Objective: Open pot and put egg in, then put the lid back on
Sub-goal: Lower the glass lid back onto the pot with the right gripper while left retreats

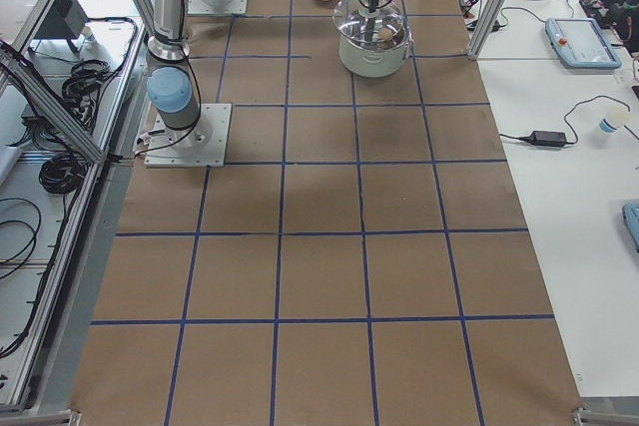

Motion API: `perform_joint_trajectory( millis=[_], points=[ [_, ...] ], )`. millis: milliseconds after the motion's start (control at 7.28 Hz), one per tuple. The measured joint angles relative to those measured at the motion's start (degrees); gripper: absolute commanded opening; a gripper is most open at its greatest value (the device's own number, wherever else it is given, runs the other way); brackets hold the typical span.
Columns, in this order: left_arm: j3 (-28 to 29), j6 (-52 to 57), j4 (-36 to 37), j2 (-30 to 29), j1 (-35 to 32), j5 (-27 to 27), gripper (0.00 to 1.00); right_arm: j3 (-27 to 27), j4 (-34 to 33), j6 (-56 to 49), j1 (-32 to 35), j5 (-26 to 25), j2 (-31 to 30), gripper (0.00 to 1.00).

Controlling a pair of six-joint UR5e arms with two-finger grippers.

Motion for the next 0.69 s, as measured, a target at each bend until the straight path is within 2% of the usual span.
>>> perform_joint_trajectory(
  millis=[412, 687],
  points=[
    [-1.7, 1.5, 2.8, 1.4, 1.3, 0.1, 1.00, -1.0, -0.3, -3.0, -0.2, -0.1, 2.0, 0.50],
    [-1.9, 1.7, 3.2, 1.6, 1.5, 4.1, 1.00, -1.2, -0.3, -3.4, -0.4, -0.1, 2.7, 0.50]
  ],
)
